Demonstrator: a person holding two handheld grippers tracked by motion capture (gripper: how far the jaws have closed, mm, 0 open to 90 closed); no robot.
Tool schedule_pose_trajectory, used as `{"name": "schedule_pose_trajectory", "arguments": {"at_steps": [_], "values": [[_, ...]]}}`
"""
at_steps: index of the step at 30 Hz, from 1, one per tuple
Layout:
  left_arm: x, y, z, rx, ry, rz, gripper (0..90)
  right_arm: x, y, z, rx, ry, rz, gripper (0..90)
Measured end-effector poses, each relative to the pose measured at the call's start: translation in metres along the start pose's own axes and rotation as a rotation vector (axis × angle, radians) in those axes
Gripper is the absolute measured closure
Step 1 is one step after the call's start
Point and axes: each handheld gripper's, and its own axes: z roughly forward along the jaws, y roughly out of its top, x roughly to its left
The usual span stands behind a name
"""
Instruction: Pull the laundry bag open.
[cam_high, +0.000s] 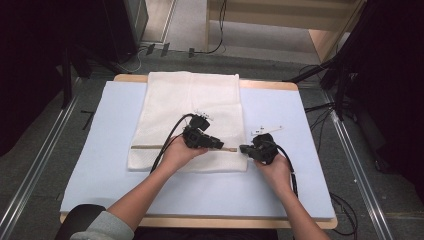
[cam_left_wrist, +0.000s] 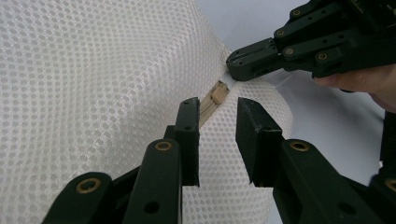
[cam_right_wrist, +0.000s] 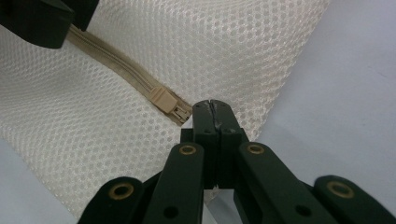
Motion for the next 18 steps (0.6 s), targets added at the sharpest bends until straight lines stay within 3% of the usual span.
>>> {"name": "schedule_pose_trajectory", "arguments": {"at_steps": [9,18], "values": [[-0.006,0.005,0.017,0.025,0.002,0.018,76.6,0.000,0.000,0.000,0.001,0.000,0.002,90.0],[-0.005,0.008,0.040,0.066,0.018,0.002,77.9,0.000,0.000,0.000,-0.001,0.000,-0.004,90.0]]}}
